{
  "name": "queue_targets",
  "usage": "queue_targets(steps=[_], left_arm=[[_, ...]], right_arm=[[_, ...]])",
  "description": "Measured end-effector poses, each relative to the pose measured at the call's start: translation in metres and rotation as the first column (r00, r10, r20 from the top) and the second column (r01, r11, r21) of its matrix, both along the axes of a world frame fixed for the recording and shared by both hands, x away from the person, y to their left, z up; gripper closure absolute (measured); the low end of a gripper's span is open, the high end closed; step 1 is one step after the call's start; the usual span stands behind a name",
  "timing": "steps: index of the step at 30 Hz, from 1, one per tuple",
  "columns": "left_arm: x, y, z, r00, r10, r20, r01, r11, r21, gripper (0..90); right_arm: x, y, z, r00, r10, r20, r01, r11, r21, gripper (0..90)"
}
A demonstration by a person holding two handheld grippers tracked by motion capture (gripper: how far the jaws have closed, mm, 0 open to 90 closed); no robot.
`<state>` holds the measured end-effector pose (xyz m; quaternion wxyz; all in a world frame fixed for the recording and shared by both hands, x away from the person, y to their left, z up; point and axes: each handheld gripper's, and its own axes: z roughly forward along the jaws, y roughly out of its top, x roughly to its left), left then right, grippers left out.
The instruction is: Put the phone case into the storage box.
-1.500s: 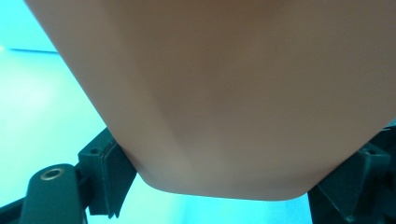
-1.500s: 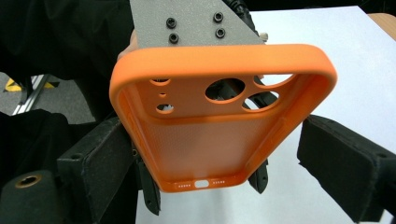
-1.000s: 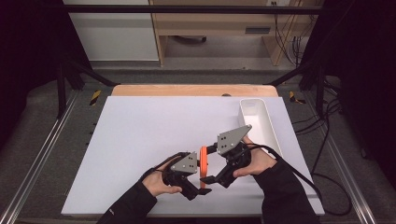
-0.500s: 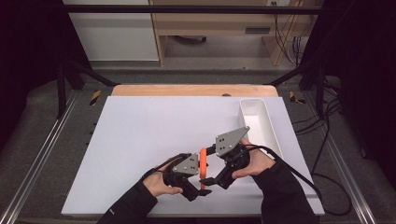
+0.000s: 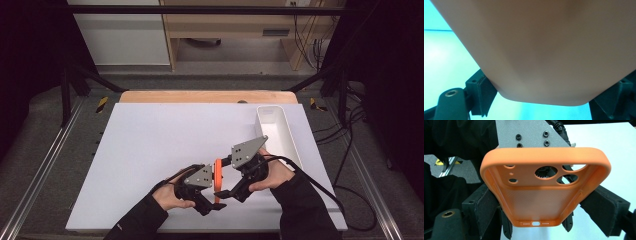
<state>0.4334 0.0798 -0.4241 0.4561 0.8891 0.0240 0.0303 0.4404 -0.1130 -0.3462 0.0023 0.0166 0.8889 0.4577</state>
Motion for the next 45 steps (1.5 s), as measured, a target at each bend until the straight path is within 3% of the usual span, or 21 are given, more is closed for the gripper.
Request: queue_targets(steps=[8,12,19,23,28,34,38,45], left_arm=[[0.002,0.002,0.001,0.9992,0.013,-0.038,-0.013,0.9998,-0.014,13.7],[0.003,0.006,0.003,0.9989,0.026,-0.038,-0.027,0.9996,-0.009,9.4],[0.006,0.020,0.006,0.9953,0.090,-0.035,-0.091,0.9956,-0.025,3.5],[0.009,0.032,0.007,0.9894,0.138,-0.045,-0.140,0.9894,-0.040,2.8],[0.013,0.047,0.007,0.9768,0.203,-0.068,-0.207,0.9763,-0.061,2.2],[0.015,0.065,0.011,0.9578,0.277,-0.075,-0.284,0.9531,-0.104,1.7],[0.018,0.079,0.011,0.9339,0.346,-0.089,-0.355,0.9265,-0.124,1.4],[0.020,0.106,0.010,0.8845,0.455,-0.104,-0.466,0.8722,-0.148,1.4]], right_arm=[[0.001,-0.001,0.001,1.0000,-0.007,-0.004,0.007,1.0000,0.007,16.4],[0.002,-0.003,0.004,0.9998,-0.021,0.003,0.021,0.9996,0.019,16.4],[0.004,-0.012,0.013,0.9973,-0.070,0.022,0.069,0.9965,0.047,16.3],[0.006,-0.017,0.017,0.9945,-0.100,0.031,0.098,0.9936,0.056,16.3],[0.007,-0.022,0.022,0.9874,-0.149,0.053,0.145,0.9862,0.080,16.2],[0.009,-0.030,0.028,0.9735,-0.218,0.068,0.211,0.9726,0.097,16.2],[0.011,-0.036,0.031,0.9583,-0.277,0.071,0.269,0.9574,0.106,16.1],[0.015,-0.051,0.035,0.9142,-0.398,0.074,0.382,0.9088,0.167,16.1]])
